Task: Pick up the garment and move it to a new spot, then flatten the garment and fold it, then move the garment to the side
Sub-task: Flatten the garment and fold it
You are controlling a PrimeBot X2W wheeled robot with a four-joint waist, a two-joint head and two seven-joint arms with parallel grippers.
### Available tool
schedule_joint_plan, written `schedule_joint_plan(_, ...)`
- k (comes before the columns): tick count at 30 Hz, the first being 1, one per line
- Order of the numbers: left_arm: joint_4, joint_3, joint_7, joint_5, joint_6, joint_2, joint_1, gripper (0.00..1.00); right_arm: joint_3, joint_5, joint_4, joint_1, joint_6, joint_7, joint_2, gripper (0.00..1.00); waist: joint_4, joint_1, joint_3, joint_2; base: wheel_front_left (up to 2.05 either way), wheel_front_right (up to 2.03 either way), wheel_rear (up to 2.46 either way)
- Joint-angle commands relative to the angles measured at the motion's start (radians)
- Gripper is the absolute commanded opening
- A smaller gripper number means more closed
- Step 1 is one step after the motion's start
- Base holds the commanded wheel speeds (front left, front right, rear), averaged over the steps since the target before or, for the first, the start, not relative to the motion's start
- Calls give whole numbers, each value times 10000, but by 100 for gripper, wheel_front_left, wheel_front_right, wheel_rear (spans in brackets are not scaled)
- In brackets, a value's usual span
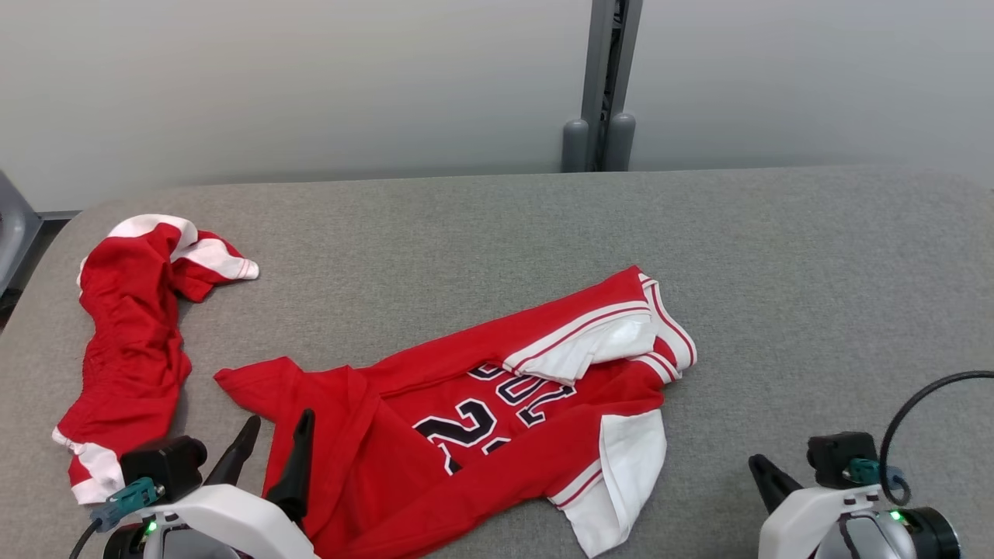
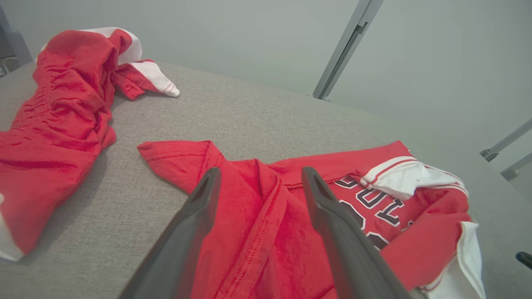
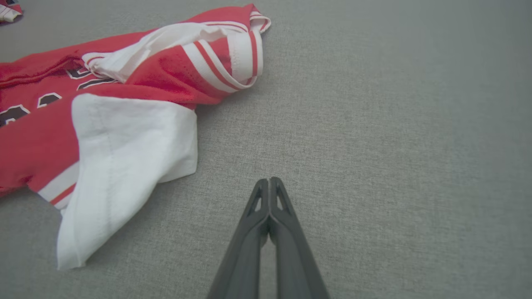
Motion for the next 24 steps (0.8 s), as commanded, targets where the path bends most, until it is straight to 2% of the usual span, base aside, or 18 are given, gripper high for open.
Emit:
schedule_joint_plan(1, 2, 9, 10, 6, -12, 38, -285, 100, -244, -24, -57, 97, 3, -217, -16, 0, -159, 0, 83, 0, 0, 0, 0)
schedule_joint_plan(5, 24, -9, 17, 26, 4, 64, -285, 100, -469, 169, -232, 48, 5, -646, 5, 0, -294, 0, 108, 0, 0, 0, 0)
schedule_joint_plan(6, 32, -21, 28, 27, 6, 70, -317, 100, -473, 241, -285, -16, 5, -789, 0, 69, -323, 0, 109, 0, 0, 0, 0)
schedule_joint_plan(7, 33, -30, 30, 33, 9, 74, -357, 100, -394, 313, -336, -89, 5, -905, 6, 100, -343, 0, 107, 0, 0, 0, 0)
schedule_joint_plan(11, 68, -84, 64, 43, -19, 79, -461, 100, 59, 642, -505, -308, 5, -1378, 8, 100, -337, 0, 93, 0, 0, 0, 0)
schedule_joint_plan(14, 92, -125, 61, 45, -56, 67, -443, 100, 838, 1020, -540, -552, 6, -1624, -37, 100, -230, 0, 107, 0, 0, 0, 0)
schedule_joint_plan(24, 305, -263, -34, -36, -90, -95, -516, 100, 3407, 2552, 276, -1694, 3, -1226, -1235, 100, 430, 0, 141, 0, 0, 0, 0)
